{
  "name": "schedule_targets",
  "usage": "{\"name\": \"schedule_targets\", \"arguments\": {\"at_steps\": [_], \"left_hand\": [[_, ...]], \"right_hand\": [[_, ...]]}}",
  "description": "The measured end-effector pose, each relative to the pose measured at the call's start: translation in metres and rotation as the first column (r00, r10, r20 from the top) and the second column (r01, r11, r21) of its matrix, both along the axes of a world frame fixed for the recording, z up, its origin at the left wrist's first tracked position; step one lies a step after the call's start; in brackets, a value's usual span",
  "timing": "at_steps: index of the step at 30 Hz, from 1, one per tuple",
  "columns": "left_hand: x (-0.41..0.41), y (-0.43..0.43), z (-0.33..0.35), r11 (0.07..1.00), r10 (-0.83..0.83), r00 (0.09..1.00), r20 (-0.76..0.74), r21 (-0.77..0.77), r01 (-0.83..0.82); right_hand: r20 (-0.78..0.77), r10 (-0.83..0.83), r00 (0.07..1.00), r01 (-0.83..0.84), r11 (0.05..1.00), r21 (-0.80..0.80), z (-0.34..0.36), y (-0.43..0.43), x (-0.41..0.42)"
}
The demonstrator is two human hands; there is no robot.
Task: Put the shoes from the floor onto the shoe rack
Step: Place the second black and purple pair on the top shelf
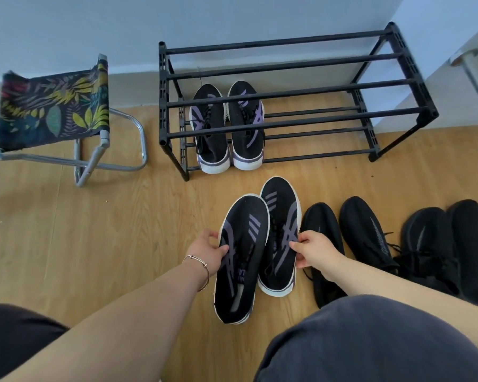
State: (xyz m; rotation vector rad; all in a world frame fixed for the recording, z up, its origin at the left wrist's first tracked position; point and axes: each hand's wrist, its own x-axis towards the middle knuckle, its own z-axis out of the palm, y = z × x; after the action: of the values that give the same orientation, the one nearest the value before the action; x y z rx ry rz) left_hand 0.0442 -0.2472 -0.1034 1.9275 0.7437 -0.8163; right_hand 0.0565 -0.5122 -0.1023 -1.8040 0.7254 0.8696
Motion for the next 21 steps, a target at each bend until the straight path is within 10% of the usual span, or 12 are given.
{"name": "schedule_targets", "arguments": {"at_steps": [21], "left_hand": [[0.133,0.028,0.147,1.0,0.007,0.948,0.317,0.004,-0.008]], "right_hand": [[-0.016,0.029,0.999,-0.028,0.998,0.051,0.17,-0.004,0.074]]}}
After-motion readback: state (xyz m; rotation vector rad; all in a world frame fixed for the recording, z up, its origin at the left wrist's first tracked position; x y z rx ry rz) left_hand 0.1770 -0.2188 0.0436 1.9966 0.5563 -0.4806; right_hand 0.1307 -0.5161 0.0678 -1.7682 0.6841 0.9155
